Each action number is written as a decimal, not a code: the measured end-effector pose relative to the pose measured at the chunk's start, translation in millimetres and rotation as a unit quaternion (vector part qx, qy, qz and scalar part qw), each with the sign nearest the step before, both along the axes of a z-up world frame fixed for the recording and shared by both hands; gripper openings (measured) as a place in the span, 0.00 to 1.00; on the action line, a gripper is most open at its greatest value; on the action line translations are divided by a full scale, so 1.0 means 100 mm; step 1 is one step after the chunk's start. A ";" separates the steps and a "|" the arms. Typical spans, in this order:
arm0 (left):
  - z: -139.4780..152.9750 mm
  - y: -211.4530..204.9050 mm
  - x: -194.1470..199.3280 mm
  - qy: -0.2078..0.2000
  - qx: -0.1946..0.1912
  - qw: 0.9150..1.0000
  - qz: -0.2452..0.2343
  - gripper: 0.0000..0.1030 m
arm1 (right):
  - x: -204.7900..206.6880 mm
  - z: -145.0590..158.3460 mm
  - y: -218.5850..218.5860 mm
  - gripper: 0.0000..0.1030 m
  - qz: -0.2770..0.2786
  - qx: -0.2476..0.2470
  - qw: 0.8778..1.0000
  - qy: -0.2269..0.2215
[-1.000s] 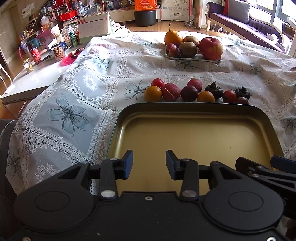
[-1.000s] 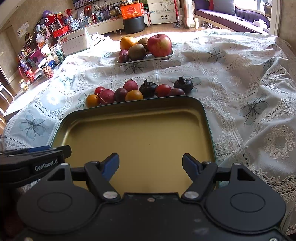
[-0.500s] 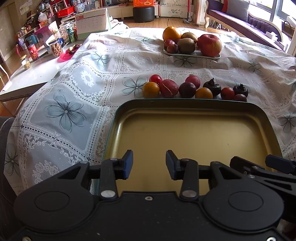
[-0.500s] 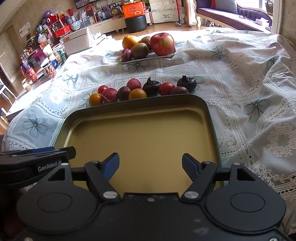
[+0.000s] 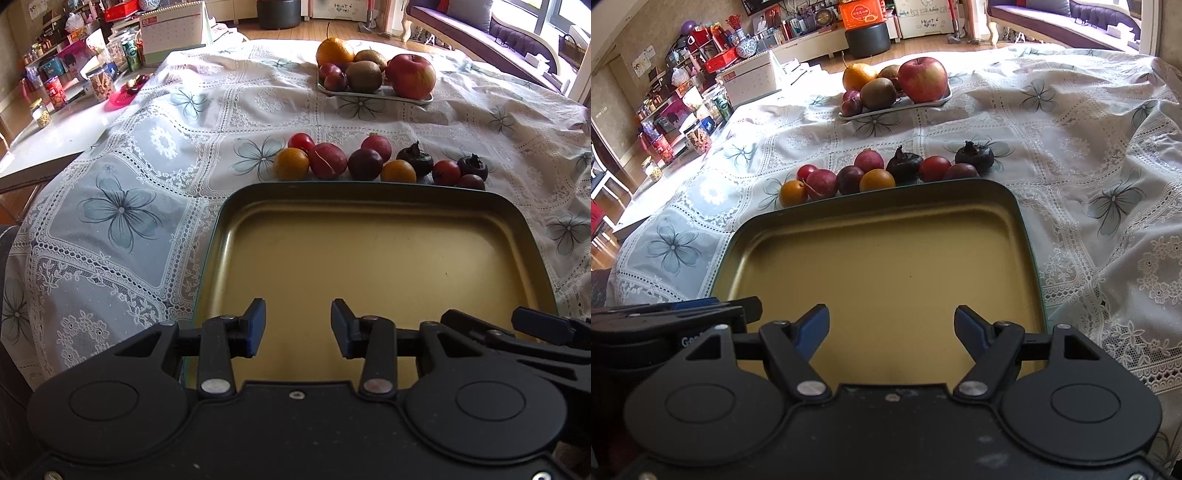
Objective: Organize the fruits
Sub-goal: 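Move both grippers forward over the gold tray toward the fruit row, then grasp the small tangerine with the left gripper while the right gripper grasps a dark mangosteen, then carry both fruits over the gold tray and open both grippers to drop them, then withdraw both open grippers from the tray back toward the fruit row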
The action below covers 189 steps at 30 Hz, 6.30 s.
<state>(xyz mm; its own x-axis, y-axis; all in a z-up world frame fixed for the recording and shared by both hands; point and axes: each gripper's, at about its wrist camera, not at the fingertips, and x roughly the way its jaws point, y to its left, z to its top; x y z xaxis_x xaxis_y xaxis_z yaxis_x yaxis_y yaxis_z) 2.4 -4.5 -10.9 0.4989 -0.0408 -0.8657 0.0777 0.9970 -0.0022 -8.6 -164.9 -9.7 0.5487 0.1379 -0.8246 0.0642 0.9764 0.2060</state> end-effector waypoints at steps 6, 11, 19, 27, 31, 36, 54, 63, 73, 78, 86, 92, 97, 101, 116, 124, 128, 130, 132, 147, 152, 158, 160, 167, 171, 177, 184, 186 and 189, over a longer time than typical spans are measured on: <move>-0.04 0.03 0.04 0.029 -0.011 1.000 0.004 0.48 | 0.04 -0.03 0.02 0.73 0.014 0.007 0.999 0.032; -0.09 0.04 0.06 0.045 -0.011 0.999 0.005 0.48 | 0.06 -0.04 0.03 0.73 0.016 0.010 0.999 0.042; -0.07 0.09 0.16 0.070 -0.027 0.997 -0.005 0.48 | 0.20 -0.03 0.01 0.74 0.030 0.008 0.997 0.070; 0.12 0.22 0.46 0.057 -0.028 0.998 -0.013 0.48 | 0.51 0.21 -0.12 0.82 0.042 -0.024 0.996 0.072; 0.26 0.30 0.72 0.028 -0.027 0.999 -0.003 0.48 | 0.76 0.38 -0.25 0.88 0.024 -0.032 0.999 0.034; 0.29 0.32 1.04 0.000 -0.012 1.000 -0.003 0.48 | 1.21 0.38 -0.49 0.87 -0.008 -0.010 1.000 0.027; -0.18 0.13 1.61 0.031 -0.040 0.998 -0.024 0.48 | 1.94 -0.18 -0.87 0.76 -0.069 0.009 0.996 0.049; -0.33 0.03 1.68 0.029 -0.010 0.999 -0.024 0.50 | 2.02 -0.35 -0.89 0.68 -0.071 -0.016 0.995 0.070; -0.31 -0.03 1.70 0.014 0.008 1.000 -0.025 0.50 | 2.02 -0.45 -0.68 0.45 -0.053 -0.088 0.993 0.061; -0.31 -0.03 1.75 0.011 0.011 1.000 -0.024 0.50 | 2.00 -0.42 -0.69 0.45 -0.057 -0.078 0.994 0.051; -0.34 -0.02 1.76 0.001 0.011 1.000 -0.022 0.52 | 1.99 -0.30 -0.75 0.45 -0.066 -0.045 0.996 0.039; -0.37 -0.04 1.72 -0.014 0.019 0.999 -0.027 0.55 | 1.94 -0.24 -0.72 0.45 -0.059 -0.031 0.997 0.033; -0.38 -0.02 1.68 -0.019 0.013 0.999 -0.025 0.55 | 1.89 -0.23 -0.70 0.45 -0.060 -0.019 0.998 0.030; -0.41 0.00 1.63 -0.023 0.012 0.999 -0.028 0.58 | 1.85 -0.22 -0.70 0.45 -0.062 -0.012 0.998 0.028; -0.28 0.05 1.76 0.003 -0.012 1.000 0.004 0.46 | 1.66 -0.01 -0.65 0.45 -0.065 -0.018 0.998 0.001; 0.21 0.09 1.24 -0.018 -0.020 1.000 0.002 0.46 | 1.22 0.43 -0.52 0.45 -0.047 -0.010 0.997 -0.056; 0.20 0.09 0.91 -0.001 -0.030 1.000 -0.008 0.46 | 0.91 0.47 -0.42 0.45 -0.028 -0.001 0.997 -0.065; 0.14 0.08 0.77 0.011 -0.037 0.999 -0.013 0.46 | 0.77 0.41 -0.38 0.45 -0.019 0.005 0.998 -0.053; 0.09 0.07 0.62 0.019 -0.037 0.999 -0.016 0.46 | 0.64 0.31 -0.34 0.45 -0.011 0.006 0.999 -0.037; -0.04 0.06 0.29 0.011 -0.013 1.000 -0.009 0.47 | 0.29 -0.06 -0.18 0.46 -0.005 -0.033 0.999 -0.002; -0.02 0.09 0.28 0.010 -0.018 1.000 -0.007 0.46 | 0.29 -0.07 -0.17 0.46 -0.002 -0.030 1.000 0.002; -0.04 0.09 0.27 0.015 -0.017 1.000 -0.004 0.46 | 0.27 -0.03 -0.18 0.46 -0.002 -0.033 0.999 -0.005; -0.05 0.08 0.27 0.017 -0.017 1.000 -0.004 0.46 | 0.27 -0.02 -0.18 0.45 -0.003 -0.032 0.999 -0.005; -0.04 0.07 0.26 0.018 -0.017 1.000 -0.006 0.46 | 0.26 -0.03 -0.17 0.46 -0.001 -0.030 1.000 -0.003; -0.04 0.07 0.26 0.019 -0.017 1.000 -0.006 0.46 | 0.26 -0.03 -0.16 0.46 0.002 -0.030 1.000 -0.002; -0.04 0.07 0.25 0.021 -0.017 1.000 -0.007 0.46 | 0.26 -0.03 -0.13 0.46 0.007 -0.029 1.000 -0.002; -0.04 0.06 0.25 0.022 -0.016 1.000 -0.008 0.46 | 0.25 -0.03 -0.12 0.46 0.009 -0.027 1.000 -0.001; -0.04 0.07 0.25 0.022 -0.017 1.000 -0.009 0.46 | 0.25 -0.03 -0.12 0.46 0.010 -0.027 1.000 0.000; -0.04 0.07 0.25 0.022 -0.017 1.000 -0.009 0.46 | 0.26 -0.04 -0.11 0.46 0.011 -0.025 1.000 0.003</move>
<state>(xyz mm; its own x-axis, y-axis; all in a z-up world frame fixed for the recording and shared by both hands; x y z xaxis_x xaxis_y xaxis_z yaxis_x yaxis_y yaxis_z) 27.4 2.2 -15.3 0.4590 -0.0795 -0.8849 0.0951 0.9947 -0.0400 16.9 -175.8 -13.8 0.5405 0.1090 -0.8342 0.0436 0.9866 0.1571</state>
